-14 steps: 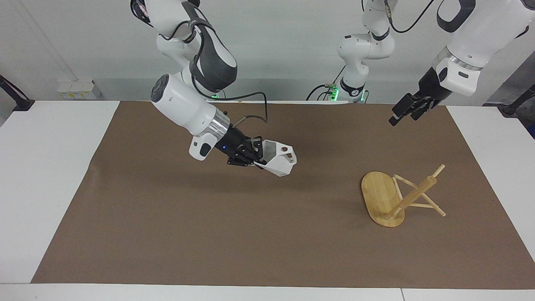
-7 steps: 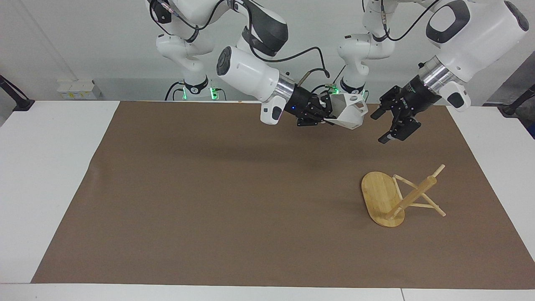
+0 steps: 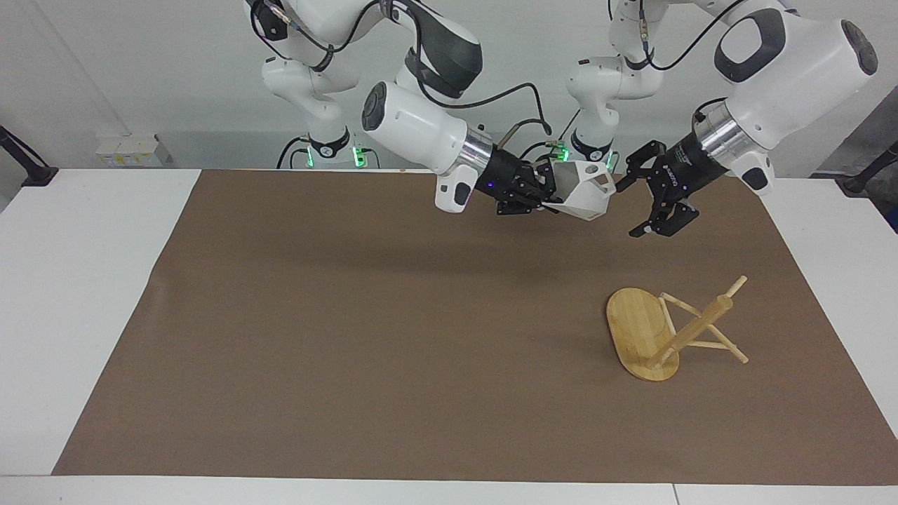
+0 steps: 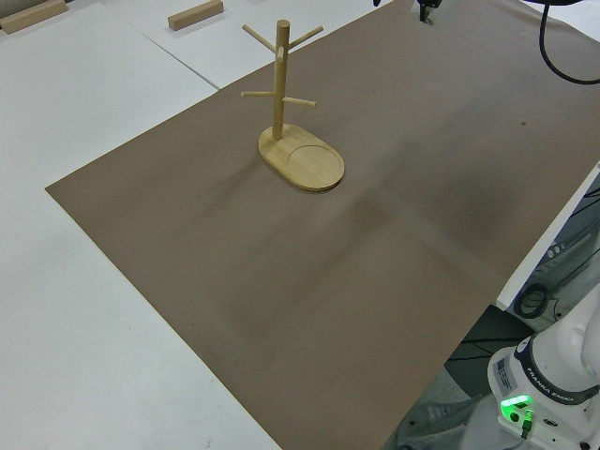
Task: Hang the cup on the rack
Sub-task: 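Close the left gripper on the cup held by the right gripper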
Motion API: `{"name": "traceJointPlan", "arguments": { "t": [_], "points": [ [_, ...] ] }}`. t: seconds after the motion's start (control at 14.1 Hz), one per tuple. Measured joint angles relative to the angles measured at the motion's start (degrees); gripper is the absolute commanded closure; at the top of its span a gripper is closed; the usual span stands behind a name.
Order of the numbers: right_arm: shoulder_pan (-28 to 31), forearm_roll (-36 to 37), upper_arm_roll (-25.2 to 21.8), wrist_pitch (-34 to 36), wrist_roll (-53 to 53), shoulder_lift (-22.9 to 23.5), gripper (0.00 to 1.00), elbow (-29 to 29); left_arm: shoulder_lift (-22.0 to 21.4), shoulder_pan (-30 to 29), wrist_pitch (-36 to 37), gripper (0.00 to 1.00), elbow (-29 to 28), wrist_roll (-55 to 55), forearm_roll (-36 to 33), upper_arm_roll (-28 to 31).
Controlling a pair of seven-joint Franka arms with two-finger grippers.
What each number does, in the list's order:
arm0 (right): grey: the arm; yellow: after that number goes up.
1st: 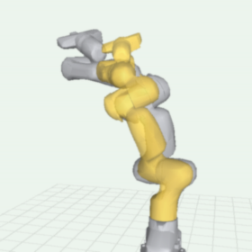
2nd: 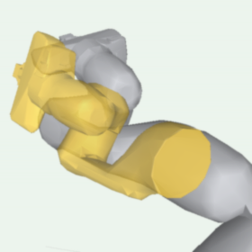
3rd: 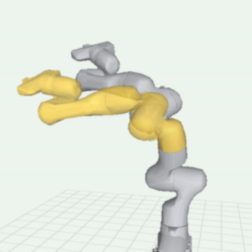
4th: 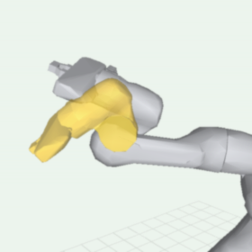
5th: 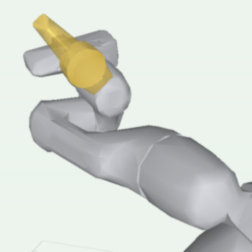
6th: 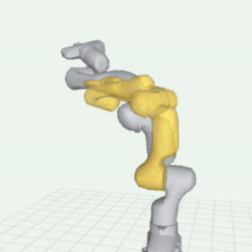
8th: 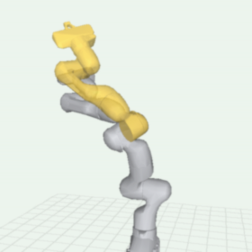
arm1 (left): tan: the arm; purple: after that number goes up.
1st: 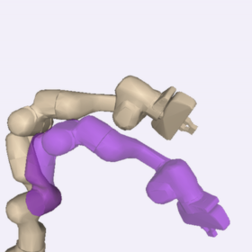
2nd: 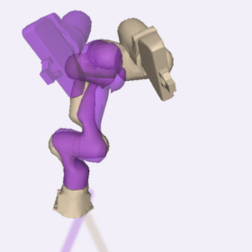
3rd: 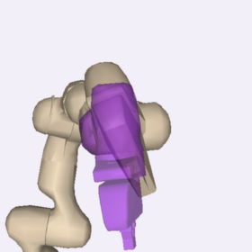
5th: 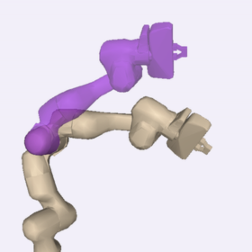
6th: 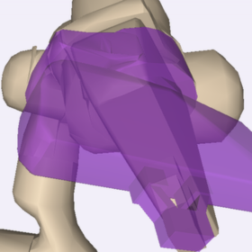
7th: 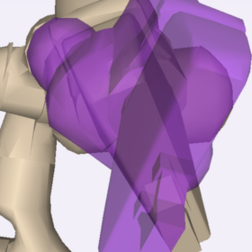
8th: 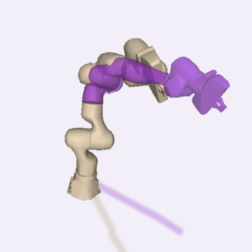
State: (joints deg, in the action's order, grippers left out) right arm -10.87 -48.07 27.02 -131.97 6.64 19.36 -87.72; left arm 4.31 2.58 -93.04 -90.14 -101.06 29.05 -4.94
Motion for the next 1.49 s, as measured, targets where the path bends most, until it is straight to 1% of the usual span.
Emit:
{"name": "traceJointPlan", "arguments": {
  "t": [0.5, 0.71, 0.85, 1.0, 1.21, 1.49],
  "points": [
    [0.08, 0.00, -0.12, 0.00, 0.12, 0.00, 1.00, 0.00, -3.90, -0.03, -0.44, 0.00, -7.74, -2.03, 5.44, 0.10],
    [0.10, -0.02, -0.19, 0.00, 0.13, 0.01, 1.00, 0.00, -5.33, -0.01, -2.48, 0.00, -10.88, -2.04, 7.81, 0.10],
    [0.11, -0.02, -0.26, 0.00, 0.14, 0.01, 1.00, 0.00, -5.94, 0.02, -5.08, 0.00, -12.43, -2.07, 9.50, 0.00],
    [0.13, -0.02, -0.28, 0.00, 0.14, 0.01, 1.00, 0.00, -6.21, 0.03, -6.84, 0.00, -13.39, -2.07, 10.90, -0.02],
    [0.27, -0.02, -0.29, 0.00, 0.14, 0.01, 1.00, 0.00, -6.59, 0.04, -8.24, 0.00, -13.79, -2.07, 11.09, -0.04],
    [0.58, -0.02, -0.29, 0.00, 0.14, 0.01, 1.00, 0.00, -6.66, 0.23, -8.58, 0.00, -14.07, -2.07, 12.77, -0.40]
  ]
}}
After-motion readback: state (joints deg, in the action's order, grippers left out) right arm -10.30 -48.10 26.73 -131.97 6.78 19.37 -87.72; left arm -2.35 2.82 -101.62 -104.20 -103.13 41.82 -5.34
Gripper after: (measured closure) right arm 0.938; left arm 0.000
